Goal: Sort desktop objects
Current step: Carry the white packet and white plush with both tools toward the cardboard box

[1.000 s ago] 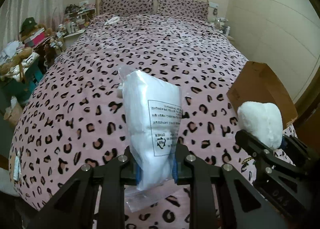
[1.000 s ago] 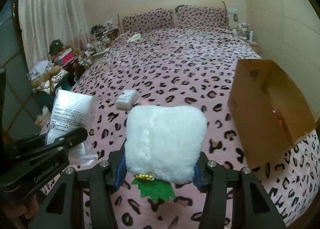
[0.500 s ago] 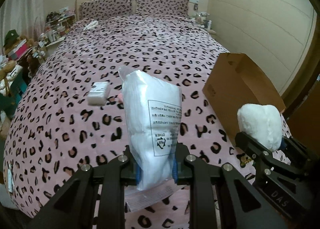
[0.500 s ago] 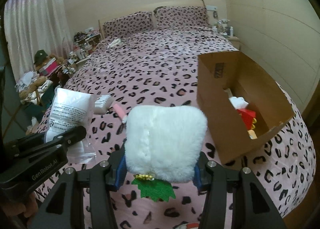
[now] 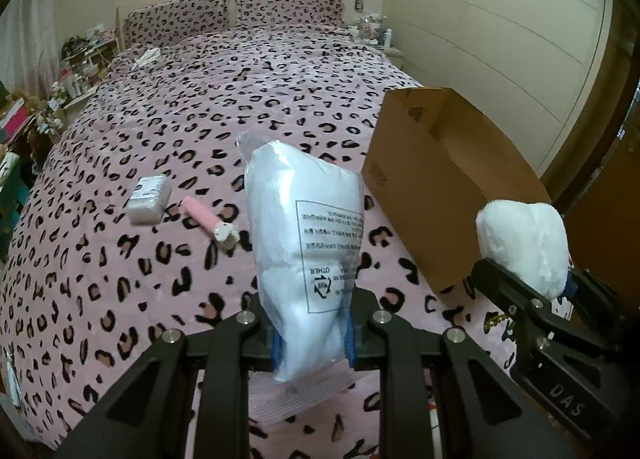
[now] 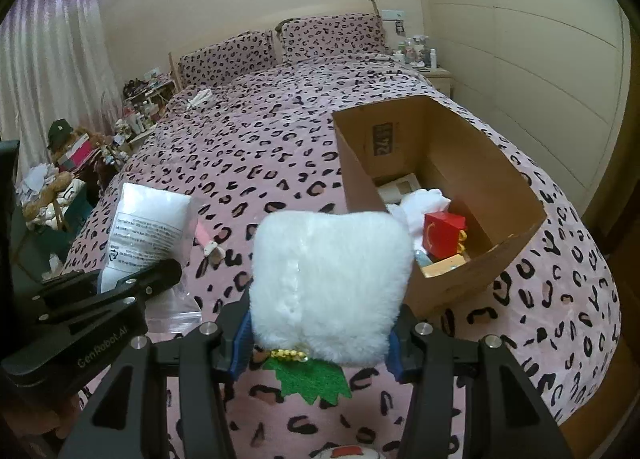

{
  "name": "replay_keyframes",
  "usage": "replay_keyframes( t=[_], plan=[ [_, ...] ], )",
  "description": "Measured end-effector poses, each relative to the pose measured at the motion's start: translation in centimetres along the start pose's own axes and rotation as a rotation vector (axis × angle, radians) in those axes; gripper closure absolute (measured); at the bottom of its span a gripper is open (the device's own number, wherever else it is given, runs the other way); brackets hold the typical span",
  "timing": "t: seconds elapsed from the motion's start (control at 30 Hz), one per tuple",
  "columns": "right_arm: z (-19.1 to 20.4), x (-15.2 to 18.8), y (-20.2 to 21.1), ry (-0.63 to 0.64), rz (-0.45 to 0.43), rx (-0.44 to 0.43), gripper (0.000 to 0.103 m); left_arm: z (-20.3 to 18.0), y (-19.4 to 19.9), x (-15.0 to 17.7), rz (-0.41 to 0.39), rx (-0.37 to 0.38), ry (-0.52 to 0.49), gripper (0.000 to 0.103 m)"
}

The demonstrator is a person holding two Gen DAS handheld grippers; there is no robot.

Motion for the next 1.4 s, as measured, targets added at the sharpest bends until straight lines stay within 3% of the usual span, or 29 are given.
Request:
replay_keyframes(
  t=[0.93, 1.4],
  plan=[
    [-4.7, -0.2, 0.4, -0.083, -0.012, 0.052, 0.051, -5.8, -1.7, -1.7, 0.008, 0.044, -0.132, 0.08],
    [-6.5, -2.1, 1.2, -0.1, -0.049, 0.076, 0.051, -7.6, -3.1, -3.9, 0.011, 0.074, -0.185, 0.08]
  ],
)
Point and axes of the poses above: each gripper's, at about its wrist camera, not at the fingertips, and y roughly against the way its jaws point, z to its left, x to its underside, the point moved 8 cm from there along -y, roughly the way its jaws point, and after that the axes turned 13 degrees about z, right-handed, at the moved point
